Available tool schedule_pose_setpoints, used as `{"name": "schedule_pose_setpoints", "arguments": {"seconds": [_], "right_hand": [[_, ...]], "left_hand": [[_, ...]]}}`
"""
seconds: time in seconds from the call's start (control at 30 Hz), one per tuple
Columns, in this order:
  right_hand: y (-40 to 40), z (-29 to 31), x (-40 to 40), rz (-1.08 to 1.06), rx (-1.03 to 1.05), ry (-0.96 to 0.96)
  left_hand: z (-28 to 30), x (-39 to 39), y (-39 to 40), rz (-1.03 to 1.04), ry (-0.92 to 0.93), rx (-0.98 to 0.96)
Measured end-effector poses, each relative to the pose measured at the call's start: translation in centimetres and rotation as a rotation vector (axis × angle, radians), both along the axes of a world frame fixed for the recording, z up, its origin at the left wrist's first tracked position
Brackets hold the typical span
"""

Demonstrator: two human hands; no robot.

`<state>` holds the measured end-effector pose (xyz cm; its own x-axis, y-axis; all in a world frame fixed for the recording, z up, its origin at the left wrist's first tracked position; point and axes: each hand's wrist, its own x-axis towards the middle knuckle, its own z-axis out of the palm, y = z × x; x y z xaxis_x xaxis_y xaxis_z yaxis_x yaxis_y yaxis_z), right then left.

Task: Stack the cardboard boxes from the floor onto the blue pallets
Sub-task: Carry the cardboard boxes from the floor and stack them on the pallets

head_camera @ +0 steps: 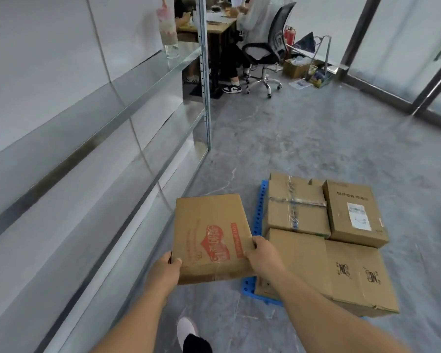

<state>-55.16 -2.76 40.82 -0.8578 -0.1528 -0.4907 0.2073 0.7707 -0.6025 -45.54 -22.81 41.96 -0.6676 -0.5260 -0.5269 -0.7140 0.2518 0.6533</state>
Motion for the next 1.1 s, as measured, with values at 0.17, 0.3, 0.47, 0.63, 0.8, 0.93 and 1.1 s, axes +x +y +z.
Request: {"name": "schedule_pose_setpoints", "arguments": {"seconds": [0.17,0.3,0.47,0.63,0.8,0.93,1.1], "right_hand": [[-4.0,0.9,-4.9,-0.12,0.031,-0.003],[-5.8,1.0,-8.2,-0.216,0.014,0.009],[-5.8,0.2,-12.2,-0.361,-0.021,0.008],[-5.1,-1.4,-18.0,-0.472,-0.04,-0.017],[-3.8,-3.4,-26.8,-0.631,-0.142,-0.047],[-2.1,-4.2,-33.9,-0.764,-0.16,-0.063],[0.6,-4.1,-41.0,-0.866,-0.113,-0.075]], "left_hand": [[1.4,-7.4,-5.3,-0.169,-0.036,0.001],[1.4,-12.9,-7.8,-0.272,-0.036,0.01],[0.4,-19.5,-8.5,-0.371,-0.064,0.021],[-0.7,-28.2,-7.6,-0.469,-0.079,0.012],[-2.0,-40.8,-5.9,-0.587,-0.082,-0.049],[-2.8,-51.6,-3.0,-0.69,-0.121,-0.104],[-3.9,-61.3,1.0,-0.787,-0.161,-0.106]]}}
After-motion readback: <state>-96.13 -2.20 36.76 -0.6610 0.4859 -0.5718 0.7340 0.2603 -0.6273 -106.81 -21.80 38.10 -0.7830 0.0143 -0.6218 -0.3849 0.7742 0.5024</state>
